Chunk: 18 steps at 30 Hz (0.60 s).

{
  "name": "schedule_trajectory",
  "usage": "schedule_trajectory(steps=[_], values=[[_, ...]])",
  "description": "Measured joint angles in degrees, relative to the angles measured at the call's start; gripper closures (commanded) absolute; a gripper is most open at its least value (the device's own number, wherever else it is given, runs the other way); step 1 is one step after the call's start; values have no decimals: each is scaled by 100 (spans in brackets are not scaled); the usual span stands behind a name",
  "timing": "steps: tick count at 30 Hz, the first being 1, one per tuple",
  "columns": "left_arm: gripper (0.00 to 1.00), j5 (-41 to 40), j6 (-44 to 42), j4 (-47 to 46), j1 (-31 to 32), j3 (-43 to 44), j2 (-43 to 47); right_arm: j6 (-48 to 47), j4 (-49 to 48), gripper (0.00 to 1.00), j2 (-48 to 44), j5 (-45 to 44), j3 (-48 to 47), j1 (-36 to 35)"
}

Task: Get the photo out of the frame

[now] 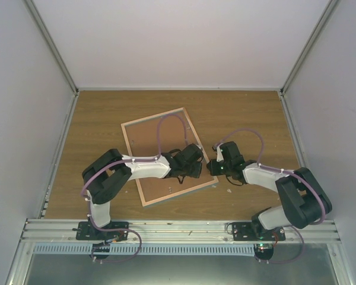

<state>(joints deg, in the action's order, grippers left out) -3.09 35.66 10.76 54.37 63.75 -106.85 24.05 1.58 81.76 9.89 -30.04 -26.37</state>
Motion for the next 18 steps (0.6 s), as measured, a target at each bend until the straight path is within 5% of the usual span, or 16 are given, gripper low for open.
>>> schedule_trajectory(steps=[18], values=[[100,-208,575,-365,-17,-540,442,129,-306,99,74,190,17,-133]])
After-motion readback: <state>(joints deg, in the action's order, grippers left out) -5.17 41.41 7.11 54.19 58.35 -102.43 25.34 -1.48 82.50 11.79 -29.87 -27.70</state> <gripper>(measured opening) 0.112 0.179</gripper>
